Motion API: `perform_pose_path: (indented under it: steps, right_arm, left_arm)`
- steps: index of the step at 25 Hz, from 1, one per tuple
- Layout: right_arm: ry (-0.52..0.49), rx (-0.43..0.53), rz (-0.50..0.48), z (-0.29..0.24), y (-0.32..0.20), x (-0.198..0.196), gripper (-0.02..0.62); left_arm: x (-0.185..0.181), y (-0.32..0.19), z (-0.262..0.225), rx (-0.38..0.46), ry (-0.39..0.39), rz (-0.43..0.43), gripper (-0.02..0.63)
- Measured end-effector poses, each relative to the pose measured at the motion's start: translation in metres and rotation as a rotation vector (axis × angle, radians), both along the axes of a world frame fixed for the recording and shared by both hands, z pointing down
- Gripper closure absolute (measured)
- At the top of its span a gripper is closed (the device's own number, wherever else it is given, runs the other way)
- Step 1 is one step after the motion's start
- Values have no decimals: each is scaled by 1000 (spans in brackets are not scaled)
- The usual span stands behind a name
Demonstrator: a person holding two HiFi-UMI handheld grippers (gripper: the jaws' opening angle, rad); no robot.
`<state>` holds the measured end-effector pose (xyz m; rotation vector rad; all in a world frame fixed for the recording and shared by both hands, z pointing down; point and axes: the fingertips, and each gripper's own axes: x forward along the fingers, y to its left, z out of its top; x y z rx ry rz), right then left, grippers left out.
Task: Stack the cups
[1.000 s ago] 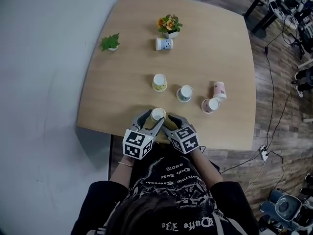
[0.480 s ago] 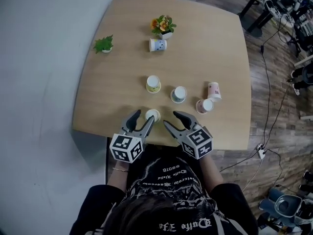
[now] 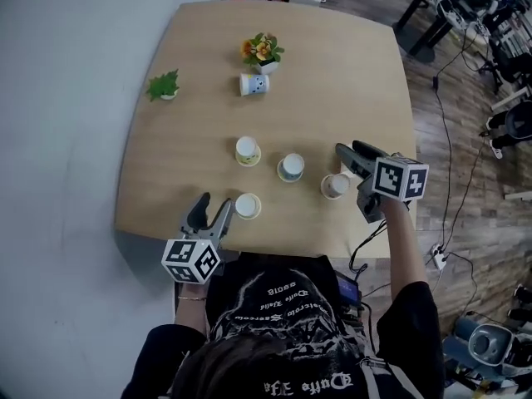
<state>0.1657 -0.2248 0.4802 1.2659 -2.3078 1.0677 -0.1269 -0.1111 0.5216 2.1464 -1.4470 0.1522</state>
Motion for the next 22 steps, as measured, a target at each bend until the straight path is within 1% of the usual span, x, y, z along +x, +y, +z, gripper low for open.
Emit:
perform_pose_path:
  steps: [2, 3, 6, 7, 11, 13, 16, 20, 21, 22]
  right_arm:
    - [-32, -98, 39, 10, -22, 14, 342]
    - [-15, -149, 49, 20, -30, 21, 342]
    - [87, -275, 59, 55, -44, 41, 334]
    - [109, -310, 62, 66, -46, 46, 268]
    - [193, -463, 102, 110, -45, 68, 263]
    - [235, -533, 98, 127, -42, 76, 262]
    - [275, -597, 47, 142, -37, 75, 262]
    - [330, -654, 14, 157, -28, 77, 264]
    - [346, -654, 6, 159, -28, 78, 269]
    - [358, -648, 1, 160, -30, 78, 308]
  left_arm:
    - [-5, -1, 1, -5, -3, -19, 360]
    - [-7, 0, 1, -9, -6, -29, 360]
    - [-11, 3, 2, -16, -25, -54, 360]
    - [-12, 4, 2, -17, -32, -61, 360]
    - [-21, 9, 5, -28, -45, -107, 360]
    - [-26, 12, 6, -38, -40, -135, 360]
    - [-35, 18, 7, -50, -38, -174, 360]
    - [-43, 27, 10, -67, -44, -208, 360]
    - [-46, 27, 10, -69, -45, -215, 360]
    - [-49, 28, 11, -71, -47, -221, 360]
